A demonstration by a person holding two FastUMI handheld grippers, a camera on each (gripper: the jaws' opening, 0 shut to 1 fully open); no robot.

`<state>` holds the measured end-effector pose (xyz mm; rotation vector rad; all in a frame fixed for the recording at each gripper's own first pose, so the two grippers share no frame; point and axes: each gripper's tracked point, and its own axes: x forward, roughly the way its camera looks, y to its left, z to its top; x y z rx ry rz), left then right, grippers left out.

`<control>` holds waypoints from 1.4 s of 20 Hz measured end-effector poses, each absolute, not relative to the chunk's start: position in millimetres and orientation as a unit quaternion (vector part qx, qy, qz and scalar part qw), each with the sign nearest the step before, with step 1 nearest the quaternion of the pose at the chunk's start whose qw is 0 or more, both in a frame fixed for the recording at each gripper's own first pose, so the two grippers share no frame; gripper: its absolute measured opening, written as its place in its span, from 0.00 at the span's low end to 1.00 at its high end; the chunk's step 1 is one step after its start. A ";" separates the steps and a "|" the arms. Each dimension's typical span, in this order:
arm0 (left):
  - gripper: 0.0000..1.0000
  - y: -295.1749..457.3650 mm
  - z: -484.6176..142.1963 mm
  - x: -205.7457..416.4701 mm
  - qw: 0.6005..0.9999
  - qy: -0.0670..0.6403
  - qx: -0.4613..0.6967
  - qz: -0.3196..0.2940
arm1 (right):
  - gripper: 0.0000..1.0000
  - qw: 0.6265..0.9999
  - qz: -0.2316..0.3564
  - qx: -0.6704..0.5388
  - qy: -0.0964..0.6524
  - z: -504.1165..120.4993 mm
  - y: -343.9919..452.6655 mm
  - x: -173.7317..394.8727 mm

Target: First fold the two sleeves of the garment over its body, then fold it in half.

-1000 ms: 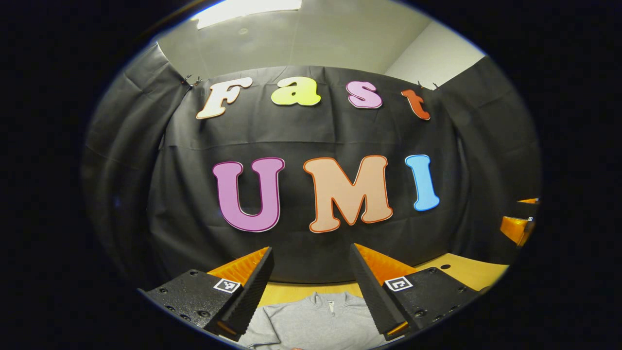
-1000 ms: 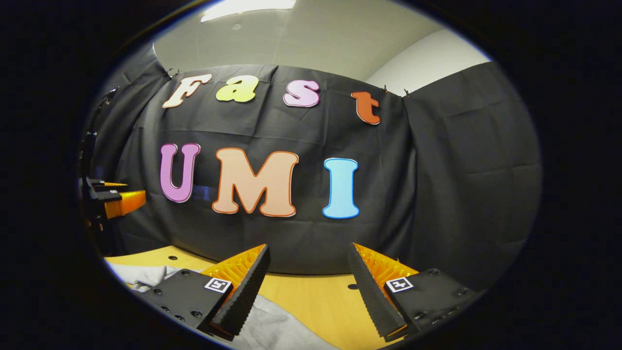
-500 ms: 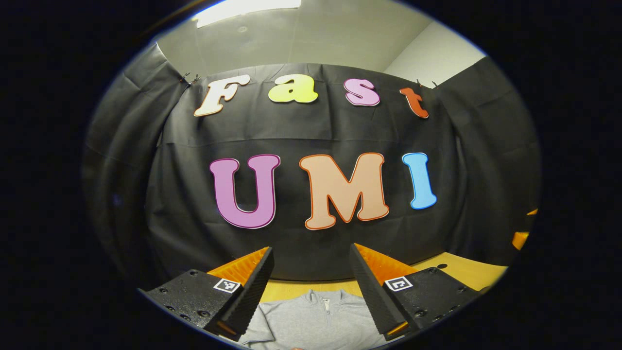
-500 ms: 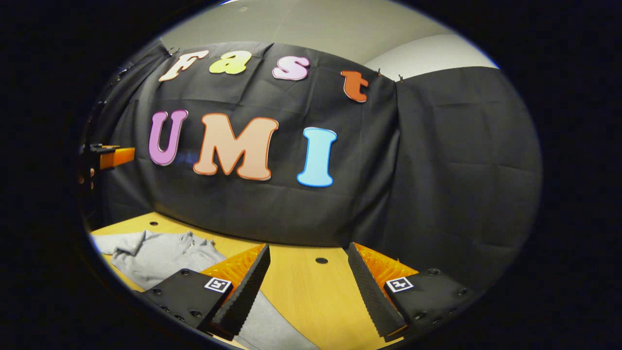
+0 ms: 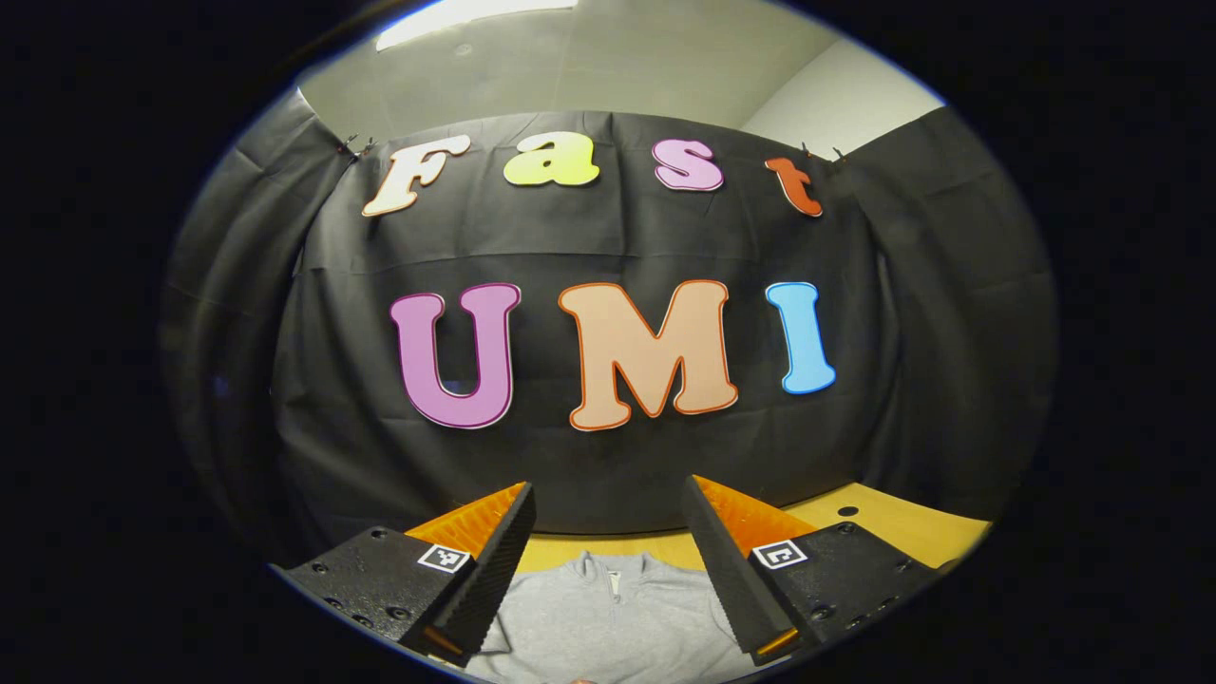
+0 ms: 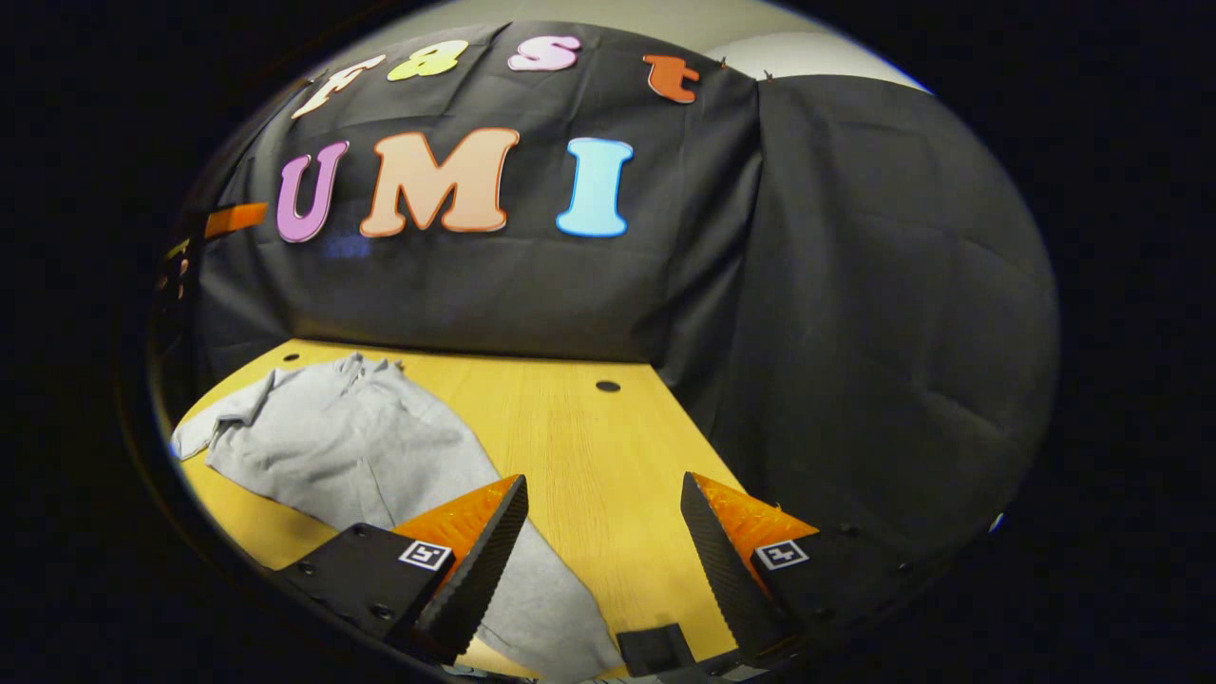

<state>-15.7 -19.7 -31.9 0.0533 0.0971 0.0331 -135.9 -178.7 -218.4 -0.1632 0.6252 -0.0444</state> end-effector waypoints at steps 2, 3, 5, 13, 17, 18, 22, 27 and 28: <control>0.92 -28.1 -33.2 -16.1 0.998 0.049 0.027 0.013 | 1.00 0.938 -0.018 -0.073 0.340 -242.2 -182.7 -152.9; 0.92 -31.2 -33.2 -15.8 0.998 0.050 0.030 0.012 | 0.99 0.931 -0.016 -0.067 0.357 -254.7 -184.1 -162.5; 0.92 -37.6 -36.4 -16.4 0.998 0.053 0.032 0.012 | 1.00 0.918 -0.011 -0.056 0.393 -278.0 -185.7 -179.8; 0.92 -54.7 -44.4 -21.6 0.997 0.068 0.038 0.027 | 1.00 0.860 0.050 -0.030 0.507 -349.2 -173.4 -222.2; 0.92 -57.7 -42.8 -24.0 0.996 0.068 0.048 0.039 | 1.00 0.837 0.073 -0.046 0.540 -367.6 -171.6 -230.1; 0.92 -58.6 -42.7 -24.6 0.996 0.069 0.049 0.041 | 1.00 0.835 0.079 -0.055 0.543 -370.3 -170.2 -229.3; 0.92 -66.6 -43.6 -27.4 0.995 0.073 0.046 0.048 | 0.76 0.816 0.114 -0.056 0.563 -371.9 -159.8 -232.1; 0.92 -75.3 -42.4 -31.4 0.995 0.071 0.039 0.056 | 0.15 0.806 0.121 0.003 0.579 -375.3 -145.9 -233.4; 0.92 -74.3 -44.0 -33.4 0.995 0.073 0.034 0.059 | 0.05 0.807 0.116 0.023 0.579 -371.3 -147.3 -233.7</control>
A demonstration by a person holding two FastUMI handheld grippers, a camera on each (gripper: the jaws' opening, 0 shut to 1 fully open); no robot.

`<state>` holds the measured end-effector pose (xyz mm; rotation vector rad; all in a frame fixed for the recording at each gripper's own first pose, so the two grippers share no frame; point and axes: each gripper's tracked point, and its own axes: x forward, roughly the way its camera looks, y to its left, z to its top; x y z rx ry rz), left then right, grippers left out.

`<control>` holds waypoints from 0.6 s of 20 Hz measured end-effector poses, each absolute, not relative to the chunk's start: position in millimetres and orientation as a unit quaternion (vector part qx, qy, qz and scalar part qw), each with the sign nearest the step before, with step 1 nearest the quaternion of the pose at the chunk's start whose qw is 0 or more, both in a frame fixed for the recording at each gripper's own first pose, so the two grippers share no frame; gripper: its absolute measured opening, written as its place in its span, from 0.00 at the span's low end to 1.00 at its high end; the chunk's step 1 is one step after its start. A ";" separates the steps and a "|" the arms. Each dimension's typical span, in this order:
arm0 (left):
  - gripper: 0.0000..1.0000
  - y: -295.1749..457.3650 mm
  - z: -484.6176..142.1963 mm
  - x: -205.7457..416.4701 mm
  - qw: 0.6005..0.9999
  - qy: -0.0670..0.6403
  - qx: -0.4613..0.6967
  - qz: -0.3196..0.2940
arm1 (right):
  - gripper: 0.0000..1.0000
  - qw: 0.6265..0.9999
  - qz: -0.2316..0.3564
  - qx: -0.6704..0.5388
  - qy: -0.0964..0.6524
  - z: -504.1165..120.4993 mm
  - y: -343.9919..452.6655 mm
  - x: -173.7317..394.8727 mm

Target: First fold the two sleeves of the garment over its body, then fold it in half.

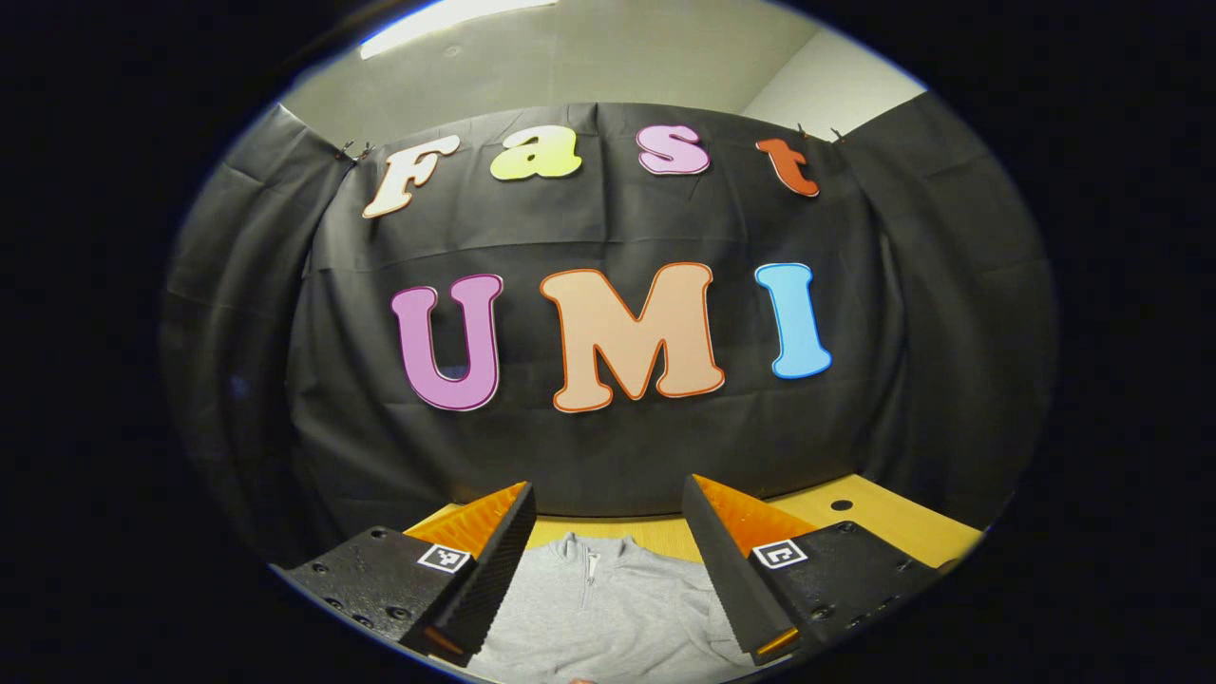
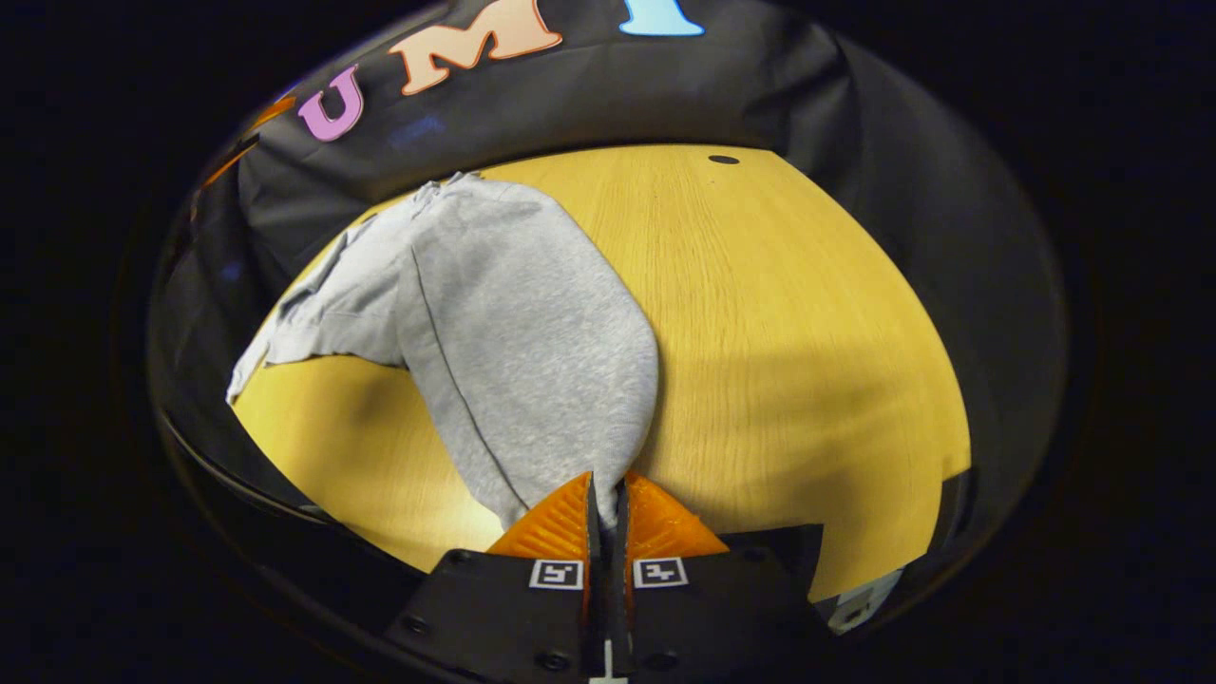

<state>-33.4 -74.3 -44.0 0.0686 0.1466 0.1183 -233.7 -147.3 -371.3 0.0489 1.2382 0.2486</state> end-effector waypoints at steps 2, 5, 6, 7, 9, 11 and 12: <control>0.92 -72.8 -53.0 -38.6 0.994 0.088 0.024 0.064 | 0.05 0.805 0.105 0.053 0.582 -371.8 -148.8 -232.5; 0.92 -58.0 -51.6 -43.1 0.993 0.088 0.022 0.080 | 0.05 0.801 0.098 0.114 0.580 -359.4 -135.8 -223.9; 0.92 -52.7 -51.1 -42.9 0.992 0.085 0.022 0.085 | 0.05 0.802 0.098 0.118 0.577 -357.3 -134.3 -220.4; 0.92 -47.3 -50.0 -40.0 0.993 0.082 0.020 0.088 | 0.05 0.802 0.095 0.118 0.577 -355.2 -134.4 -216.1; 0.94 -35.1 -51.0 -38.1 0.992 0.078 0.009 0.095 | 0.05 0.807 0.094 0.134 0.567 -345.8 -124.0 -201.1; 0.92 -18.7 -51.8 -38.5 0.992 0.079 0.006 0.100 | 0.05 0.813 0.092 0.139 0.559 -338.4 -114.5 -184.9; 0.92 -8.4 -49.8 -40.2 0.992 0.075 0.009 0.102 | 0.05 0.815 0.093 0.141 0.553 -333.4 -107.6 -176.0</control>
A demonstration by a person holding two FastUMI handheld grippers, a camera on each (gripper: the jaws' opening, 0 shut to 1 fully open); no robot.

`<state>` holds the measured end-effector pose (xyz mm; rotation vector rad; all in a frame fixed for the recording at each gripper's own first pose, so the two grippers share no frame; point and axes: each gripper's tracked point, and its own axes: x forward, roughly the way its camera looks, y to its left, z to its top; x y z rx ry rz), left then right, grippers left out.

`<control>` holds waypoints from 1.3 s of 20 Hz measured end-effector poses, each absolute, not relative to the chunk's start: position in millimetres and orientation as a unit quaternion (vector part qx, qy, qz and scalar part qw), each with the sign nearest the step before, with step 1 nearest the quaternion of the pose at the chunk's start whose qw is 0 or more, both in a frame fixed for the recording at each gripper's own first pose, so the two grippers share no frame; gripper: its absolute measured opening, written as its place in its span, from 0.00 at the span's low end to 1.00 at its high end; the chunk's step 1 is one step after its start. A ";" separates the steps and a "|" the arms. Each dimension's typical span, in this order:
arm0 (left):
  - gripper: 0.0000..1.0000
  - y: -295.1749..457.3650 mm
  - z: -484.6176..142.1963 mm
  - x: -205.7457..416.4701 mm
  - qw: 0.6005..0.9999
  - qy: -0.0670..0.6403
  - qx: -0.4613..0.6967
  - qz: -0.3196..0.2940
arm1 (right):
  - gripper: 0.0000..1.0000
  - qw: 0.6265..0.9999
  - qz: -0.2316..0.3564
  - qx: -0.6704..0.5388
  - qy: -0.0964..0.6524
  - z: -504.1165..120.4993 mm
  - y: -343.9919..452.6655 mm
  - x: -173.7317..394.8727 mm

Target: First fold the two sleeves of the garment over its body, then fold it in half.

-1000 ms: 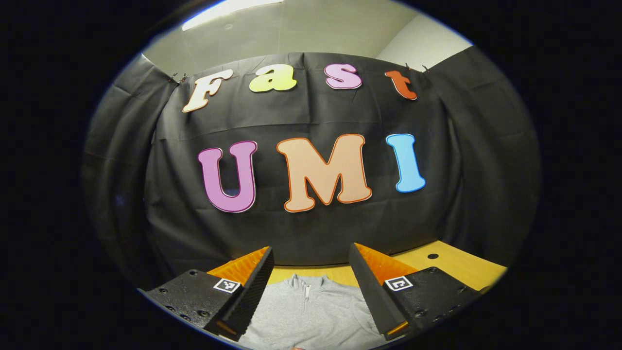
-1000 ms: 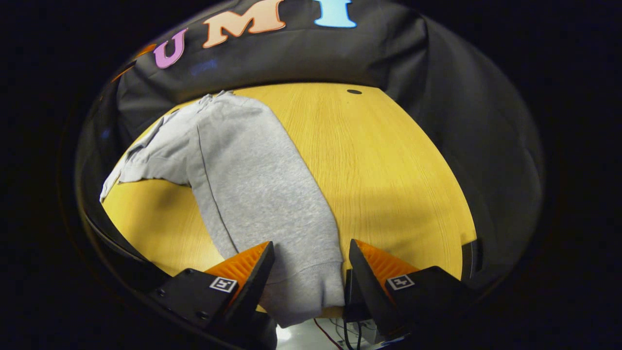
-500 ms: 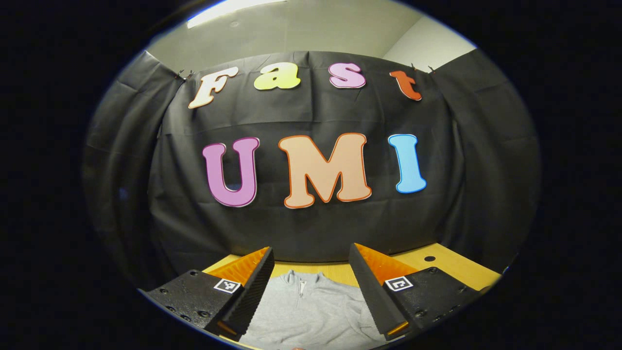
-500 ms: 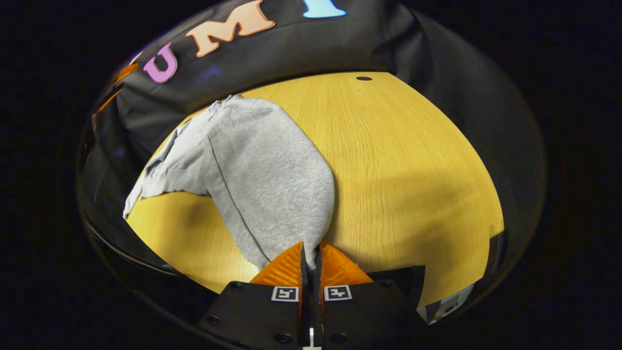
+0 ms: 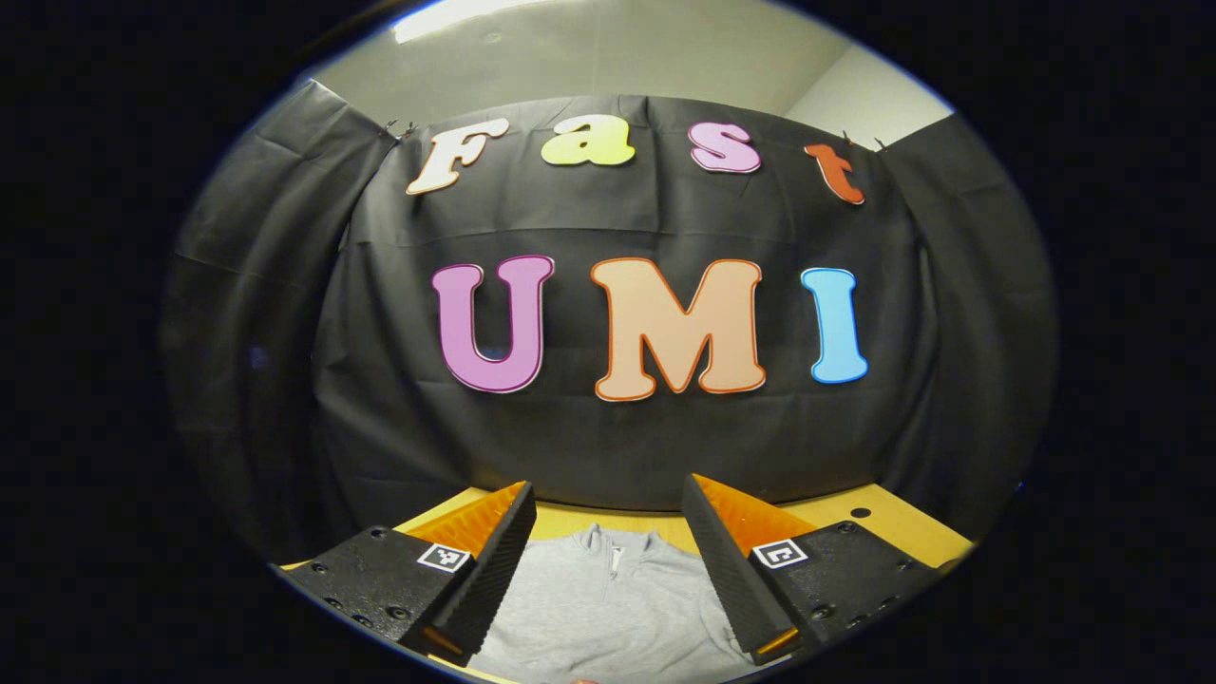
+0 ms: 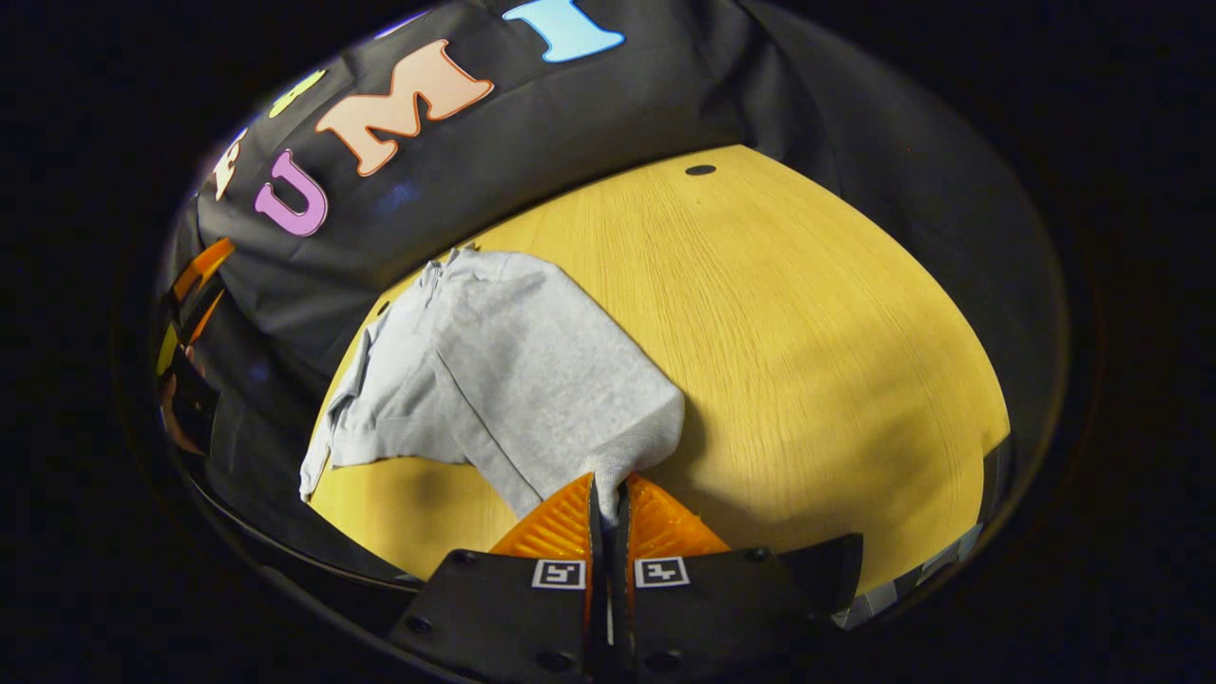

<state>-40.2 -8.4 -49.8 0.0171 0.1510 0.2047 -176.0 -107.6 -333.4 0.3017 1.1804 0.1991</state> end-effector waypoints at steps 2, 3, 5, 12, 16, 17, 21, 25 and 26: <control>0.92 14.8 -47.7 -41.4 0.991 0.068 0.020 0.110 | 0.05 0.824 0.095 0.141 0.540 -324.2 -93.3 -153.7; 0.91 27.4 -51.0 -40.3 0.991 0.074 0.025 0.113 | 0.05 0.828 0.093 0.143 0.534 -318.8 -85.7 -141.8; 0.94 50.5 -52.5 -36.5 0.989 0.076 0.022 0.121 | 0.05 0.838 0.094 0.148 0.517 -305.8 -66.5 -118.9; 0.92 128.9 -64.2 -52.0 0.982 0.092 0.016 0.161 | 0.05 0.845 0.106 0.162 0.499 -284.5 0.0 -65.0; 0.92 173.2 -65.6 -71.4 0.976 0.095 0.016 0.197 | 0.05 0.853 0.129 0.161 0.479 -266.2 41.9 -21.3; 0.92 183.5 -65.9 -76.8 0.974 0.096 0.017 0.205 | 0.04 0.855 0.136 0.160 0.474 -261.7 54.2 -8.1; 0.92 225.3 -67.2 -99.6 0.964 0.101 0.020 0.245 | 0.05 0.857 0.164 0.161 0.462 -251.8 104.9 27.3; 0.92 263.6 -68.5 -128.1 0.953 0.105 0.021 0.283 | 0.05 0.853 0.202 0.151 0.456 -248.6 162.7 46.8; 0.92 272.6 -67.7 -135.3 0.951 0.103 0.021 0.291 | 0.04 0.852 0.212 0.150 0.455 -248.5 177.6 49.2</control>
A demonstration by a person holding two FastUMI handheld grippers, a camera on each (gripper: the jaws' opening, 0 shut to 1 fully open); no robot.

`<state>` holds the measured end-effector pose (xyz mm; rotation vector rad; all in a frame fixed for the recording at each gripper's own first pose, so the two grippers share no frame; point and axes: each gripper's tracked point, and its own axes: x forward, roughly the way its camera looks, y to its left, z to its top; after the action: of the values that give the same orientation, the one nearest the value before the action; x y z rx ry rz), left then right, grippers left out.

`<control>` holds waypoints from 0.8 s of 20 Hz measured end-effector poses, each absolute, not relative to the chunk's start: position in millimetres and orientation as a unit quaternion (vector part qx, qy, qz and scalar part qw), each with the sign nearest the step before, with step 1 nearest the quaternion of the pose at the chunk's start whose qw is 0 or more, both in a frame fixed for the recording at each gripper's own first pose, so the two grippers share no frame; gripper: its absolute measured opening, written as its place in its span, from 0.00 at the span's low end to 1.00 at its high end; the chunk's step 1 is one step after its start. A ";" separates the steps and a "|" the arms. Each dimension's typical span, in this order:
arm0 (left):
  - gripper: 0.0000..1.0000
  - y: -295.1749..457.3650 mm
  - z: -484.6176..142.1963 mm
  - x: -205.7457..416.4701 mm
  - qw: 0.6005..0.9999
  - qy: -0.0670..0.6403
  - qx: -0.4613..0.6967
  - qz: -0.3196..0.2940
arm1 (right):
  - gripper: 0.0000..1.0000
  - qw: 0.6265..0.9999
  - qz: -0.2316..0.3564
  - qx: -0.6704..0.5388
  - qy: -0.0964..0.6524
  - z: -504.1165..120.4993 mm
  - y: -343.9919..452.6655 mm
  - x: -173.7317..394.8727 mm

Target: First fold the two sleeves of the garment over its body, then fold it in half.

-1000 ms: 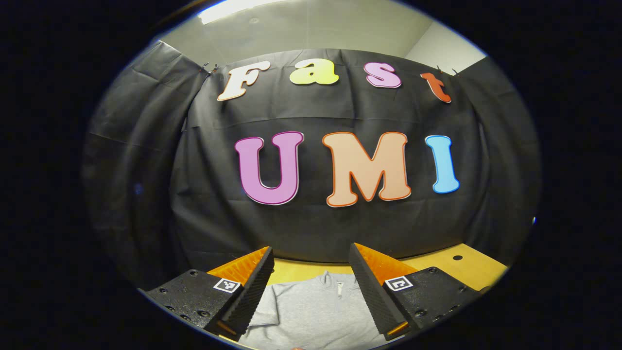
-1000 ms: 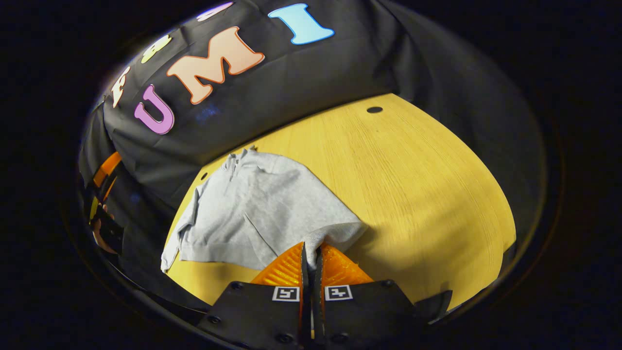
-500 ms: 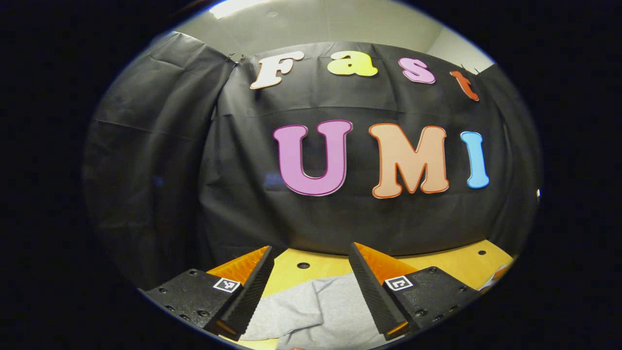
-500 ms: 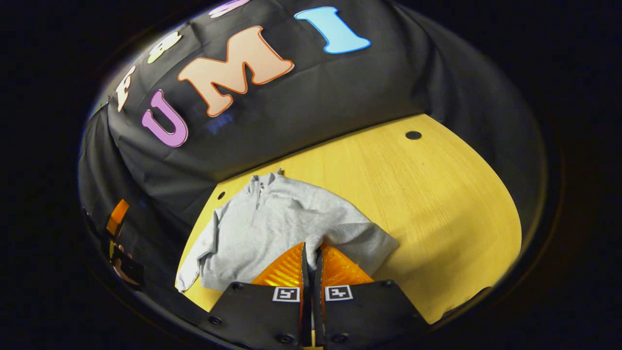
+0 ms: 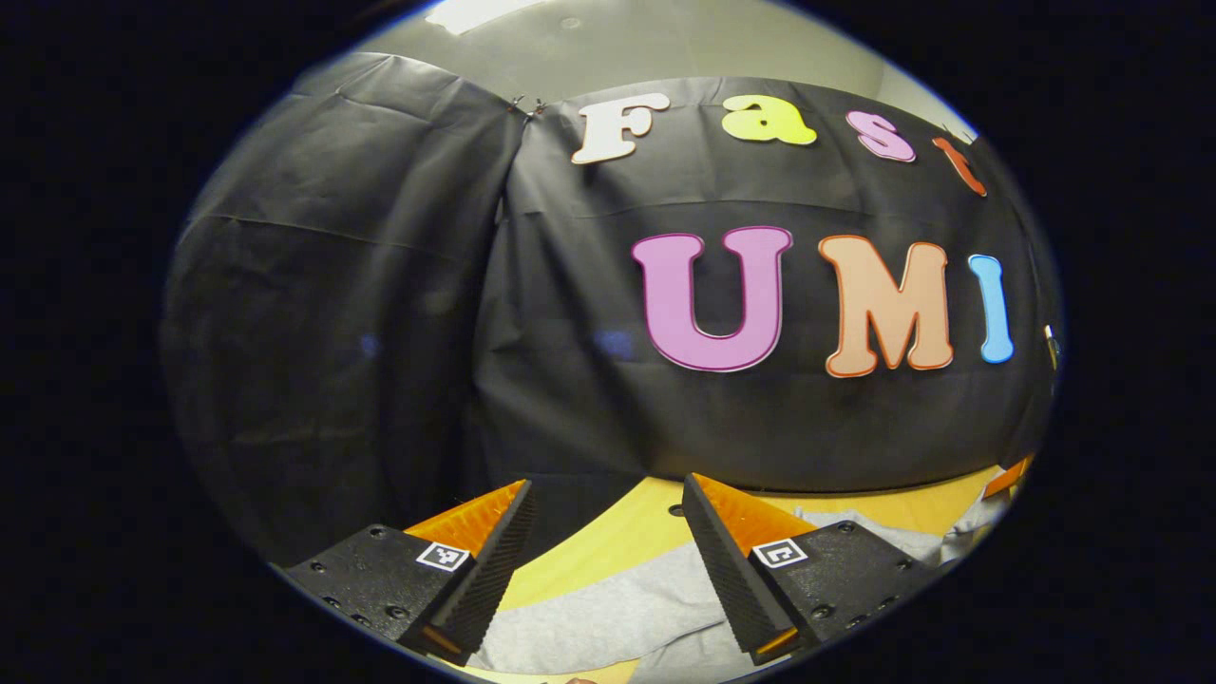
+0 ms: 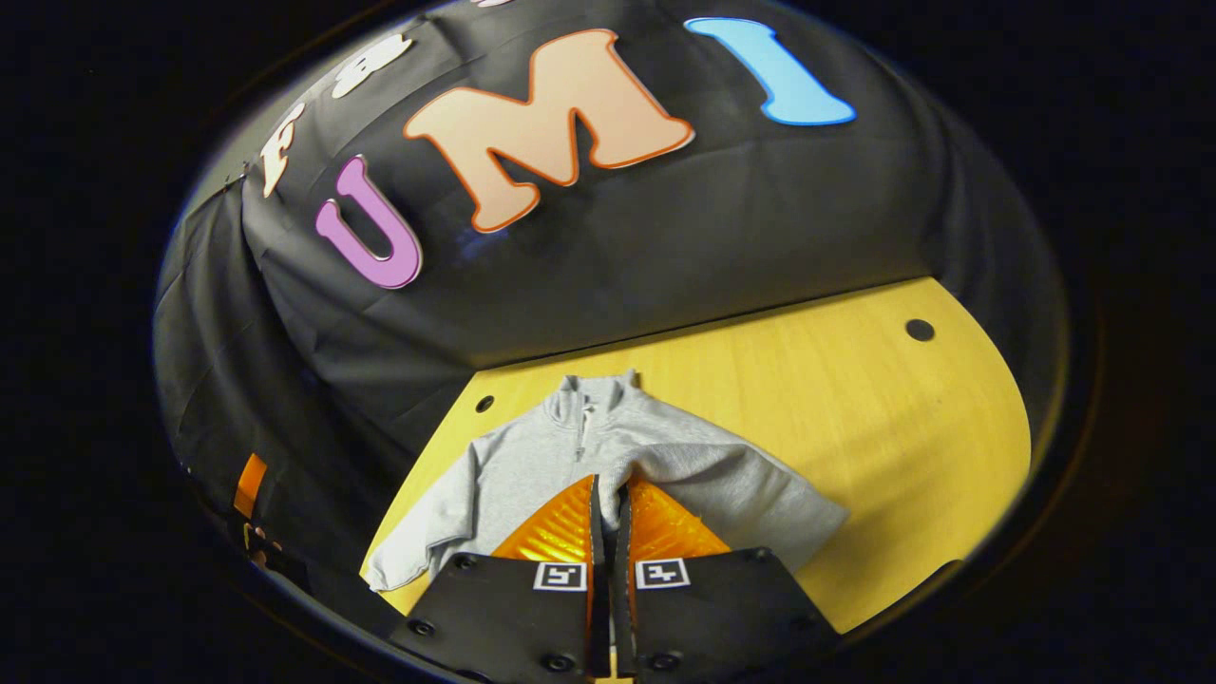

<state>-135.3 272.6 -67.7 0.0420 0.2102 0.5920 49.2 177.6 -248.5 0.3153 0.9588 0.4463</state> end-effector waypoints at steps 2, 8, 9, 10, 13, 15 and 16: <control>0.92 288.2 -66.2 -148.9 0.948 0.099 0.018 0.302 | 0.05 0.849 0.231 0.142 0.454 -247.7 208.1 57.8; 0.92 335.3 -66.5 -189.5 0.934 0.098 0.033 0.342 | 0.05 0.844 0.289 0.116 0.438 -243.2 304.1 74.4; 0.92 341.2 -66.3 -194.1 0.932 0.098 0.034 0.348 | 0.04 0.840 0.298 0.113 0.439 -245.4 320.4 72.9; 0.92 346.3 -66.6 -200.3 0.929 0.099 0.035 0.354 | 0.04 0.836 0.307 0.110 0.441 -248.8 334.9 69.1; 0.92 362.7 -70.6 -221.1 0.922 0.108 0.037 0.371 | 0.04 0.820 0.333 0.097 0.455 -264.6 375.9 56.4; 0.94 372.5 -72.8 -234.7 0.916 0.114 0.044 0.382 | 0.05 0.806 0.351 0.087 0.468 -278.5 401.9 42.7; 0.92 376.2 -74.0 -241.7 0.913 0.117 0.046 0.387 | 0.05 0.798 0.360 0.079 0.476 -288.0 411.6 36.0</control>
<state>-241.7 376.2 -74.0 0.0949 0.2412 0.7971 36.0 411.6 -288.0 0.1695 1.0227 0.7732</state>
